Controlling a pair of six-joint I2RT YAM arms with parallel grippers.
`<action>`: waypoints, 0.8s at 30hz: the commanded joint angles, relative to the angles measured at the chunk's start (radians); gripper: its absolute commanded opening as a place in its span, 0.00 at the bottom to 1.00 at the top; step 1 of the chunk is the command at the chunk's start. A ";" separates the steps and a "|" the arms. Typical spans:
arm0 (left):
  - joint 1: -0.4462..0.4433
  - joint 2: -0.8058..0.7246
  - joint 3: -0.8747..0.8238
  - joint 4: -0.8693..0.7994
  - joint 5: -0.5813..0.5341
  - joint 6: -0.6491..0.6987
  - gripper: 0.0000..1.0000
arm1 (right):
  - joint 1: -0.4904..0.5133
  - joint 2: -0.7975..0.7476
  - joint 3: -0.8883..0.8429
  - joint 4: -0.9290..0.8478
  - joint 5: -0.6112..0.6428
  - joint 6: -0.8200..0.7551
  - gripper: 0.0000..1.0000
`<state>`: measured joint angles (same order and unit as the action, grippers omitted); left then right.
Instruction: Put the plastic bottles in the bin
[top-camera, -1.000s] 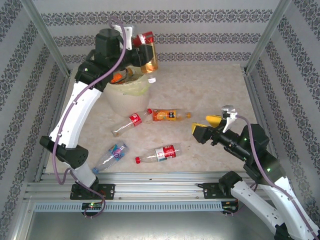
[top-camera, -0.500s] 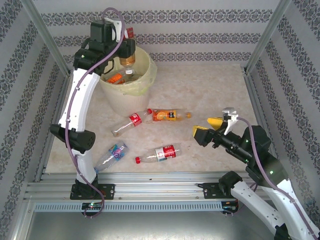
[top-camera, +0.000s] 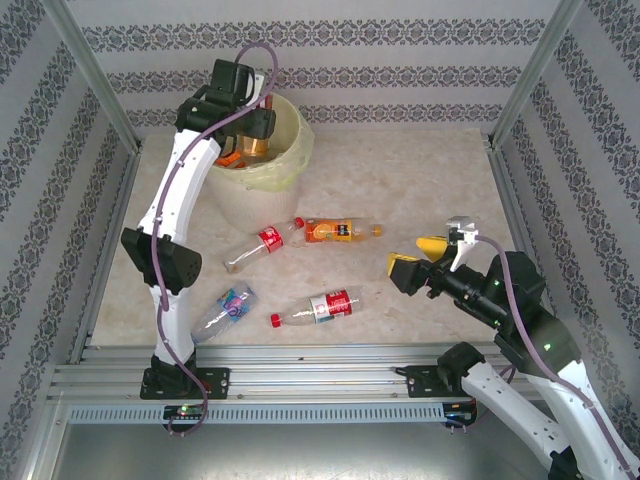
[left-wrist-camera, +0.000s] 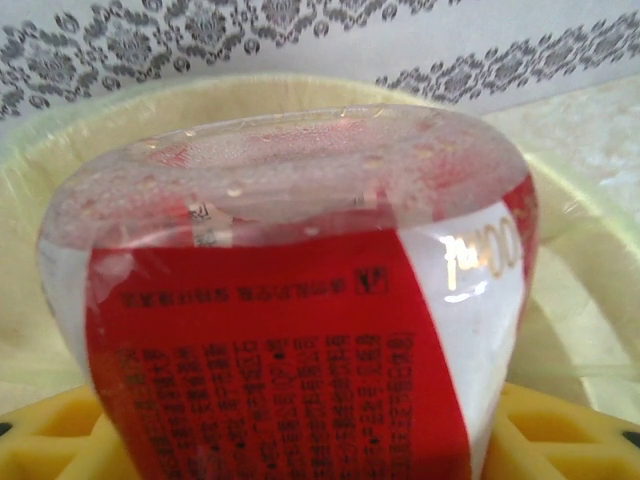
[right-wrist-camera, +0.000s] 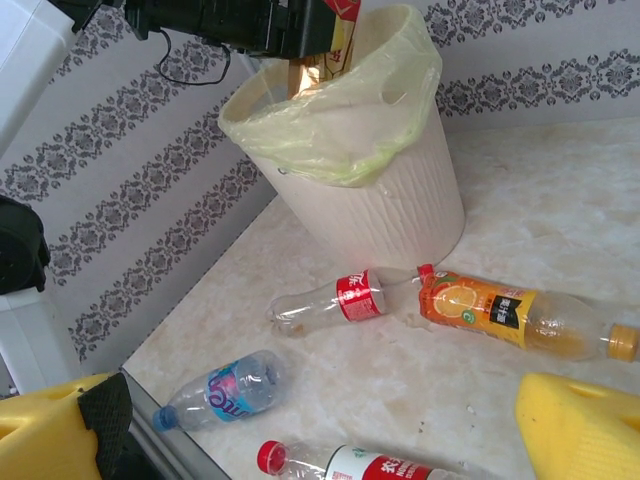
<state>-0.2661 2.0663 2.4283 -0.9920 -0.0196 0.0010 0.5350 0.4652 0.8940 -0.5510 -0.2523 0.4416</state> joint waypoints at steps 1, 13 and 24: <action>0.008 0.012 -0.009 -0.049 -0.036 0.005 0.67 | 0.011 -0.005 0.005 -0.010 -0.012 0.003 0.98; 0.008 -0.023 0.021 -0.066 0.004 -0.018 1.00 | 0.011 -0.009 -0.010 -0.030 -0.013 0.006 0.98; 0.001 -0.219 -0.142 -0.027 0.127 -0.005 1.00 | 0.011 0.007 -0.013 -0.037 -0.074 0.001 0.98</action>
<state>-0.2665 1.9491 2.3352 -1.0348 0.0540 -0.0071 0.5350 0.4675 0.8917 -0.5884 -0.2859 0.4416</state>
